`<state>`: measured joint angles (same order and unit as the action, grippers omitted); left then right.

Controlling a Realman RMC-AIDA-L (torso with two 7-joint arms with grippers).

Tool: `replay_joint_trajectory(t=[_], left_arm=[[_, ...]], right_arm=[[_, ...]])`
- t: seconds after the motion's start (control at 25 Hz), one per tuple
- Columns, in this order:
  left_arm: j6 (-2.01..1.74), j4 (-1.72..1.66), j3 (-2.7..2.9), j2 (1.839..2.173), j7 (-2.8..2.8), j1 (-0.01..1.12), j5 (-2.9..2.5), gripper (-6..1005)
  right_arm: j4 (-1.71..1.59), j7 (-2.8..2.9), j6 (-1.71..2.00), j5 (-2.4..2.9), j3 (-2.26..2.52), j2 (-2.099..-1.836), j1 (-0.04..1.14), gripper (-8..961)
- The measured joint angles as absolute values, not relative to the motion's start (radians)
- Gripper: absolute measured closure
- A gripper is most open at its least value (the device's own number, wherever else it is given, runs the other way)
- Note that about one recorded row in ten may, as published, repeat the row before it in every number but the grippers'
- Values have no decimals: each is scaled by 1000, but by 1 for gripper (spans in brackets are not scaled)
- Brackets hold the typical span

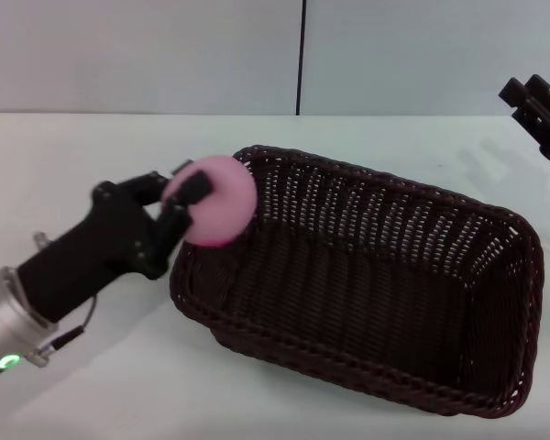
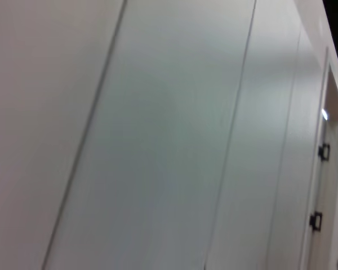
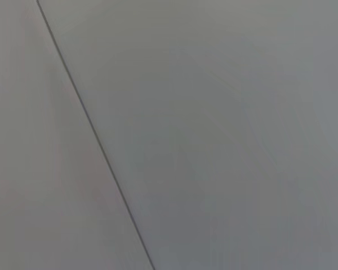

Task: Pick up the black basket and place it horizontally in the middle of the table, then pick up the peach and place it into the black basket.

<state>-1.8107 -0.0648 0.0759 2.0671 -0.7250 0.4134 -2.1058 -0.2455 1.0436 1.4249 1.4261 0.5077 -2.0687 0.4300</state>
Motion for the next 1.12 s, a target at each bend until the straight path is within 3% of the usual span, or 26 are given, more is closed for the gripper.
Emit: replay_joint_trajectory(t=[0.36,0.88,1.12], left_arm=[[-1734,-36,88,2068,-738,408,-2106,902],[-1798,-23,27,2063,-737,378,-2096,245],[-1819,-23,-145,2063,-737,325,-2095,185]], right_arm=[[-245,1040,1425,1425,507,-2071,424,473],[-241,1033,1432,1385,456,-2073,415,474],[-245,1030,1439,1310,409,-2073,376,474]])
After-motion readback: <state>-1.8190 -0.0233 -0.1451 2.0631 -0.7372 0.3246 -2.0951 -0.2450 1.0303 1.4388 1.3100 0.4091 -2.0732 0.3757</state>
